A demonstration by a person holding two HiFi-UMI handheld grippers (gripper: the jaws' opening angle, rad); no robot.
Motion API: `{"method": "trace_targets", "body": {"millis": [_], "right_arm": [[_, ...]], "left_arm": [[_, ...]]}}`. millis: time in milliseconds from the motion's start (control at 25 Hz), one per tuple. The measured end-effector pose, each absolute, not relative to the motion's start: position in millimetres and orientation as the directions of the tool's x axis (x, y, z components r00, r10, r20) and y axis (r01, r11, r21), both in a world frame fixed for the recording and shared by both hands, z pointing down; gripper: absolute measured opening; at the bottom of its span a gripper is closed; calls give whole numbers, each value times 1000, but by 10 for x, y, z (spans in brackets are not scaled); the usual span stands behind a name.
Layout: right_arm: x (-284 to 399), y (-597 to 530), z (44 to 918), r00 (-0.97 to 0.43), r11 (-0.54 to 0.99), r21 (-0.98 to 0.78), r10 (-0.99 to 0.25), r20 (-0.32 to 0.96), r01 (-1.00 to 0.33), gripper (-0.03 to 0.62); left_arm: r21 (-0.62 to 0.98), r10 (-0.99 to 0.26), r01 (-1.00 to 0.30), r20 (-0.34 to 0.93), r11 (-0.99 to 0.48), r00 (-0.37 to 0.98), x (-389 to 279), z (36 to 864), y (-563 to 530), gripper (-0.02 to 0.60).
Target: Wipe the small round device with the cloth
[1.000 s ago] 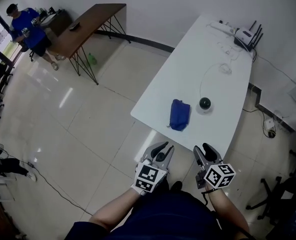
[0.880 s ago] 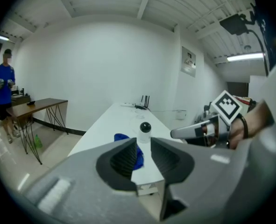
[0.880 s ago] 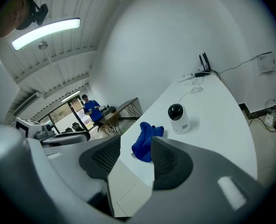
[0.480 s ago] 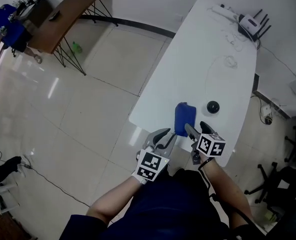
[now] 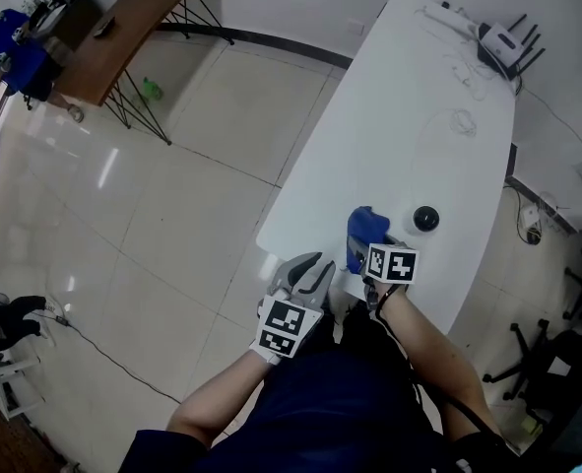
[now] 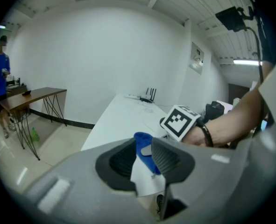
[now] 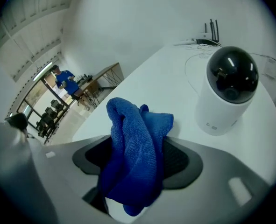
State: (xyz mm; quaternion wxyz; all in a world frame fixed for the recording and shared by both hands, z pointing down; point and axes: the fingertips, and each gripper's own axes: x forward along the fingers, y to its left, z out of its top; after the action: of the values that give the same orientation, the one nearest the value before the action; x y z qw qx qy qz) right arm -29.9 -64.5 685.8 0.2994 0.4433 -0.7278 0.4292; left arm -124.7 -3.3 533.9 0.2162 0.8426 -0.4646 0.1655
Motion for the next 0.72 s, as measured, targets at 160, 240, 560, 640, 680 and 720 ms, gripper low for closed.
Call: {"method": "trace_targets", "body": {"millis": [160,240,560,640,680,720], "right_arm": [[-352,-615,6867,-466,309,-368,-363,807,-877,195],[-367,-608,6819,-514,329,-409,-364,777,-851,161],[-130,-681,6012,-608,517,-352,-497,618,-780,137],[39,-769,5761,-596,546,-286,-558,577,-788,137],[133,-823,5637,-586,552,-252,-590,555,-795,137],[231,-877,5523,-575,552,-224,-620,534,-803,137]], "left_arm": [[208,-712,-863,494,-461,499,-1209,5321,-33,100],[206,-714,-865,494,-458,496,-1177,5305,-35,100],[175,-717,-861,488,-478,498,-919,5261,-169,100],[169,-712,-852,484,-495,509,-784,5237,-224,100],[167,-708,-846,481,-506,518,-708,5220,-248,100],[165,-704,-840,477,-517,527,-629,5204,-271,100]]}}
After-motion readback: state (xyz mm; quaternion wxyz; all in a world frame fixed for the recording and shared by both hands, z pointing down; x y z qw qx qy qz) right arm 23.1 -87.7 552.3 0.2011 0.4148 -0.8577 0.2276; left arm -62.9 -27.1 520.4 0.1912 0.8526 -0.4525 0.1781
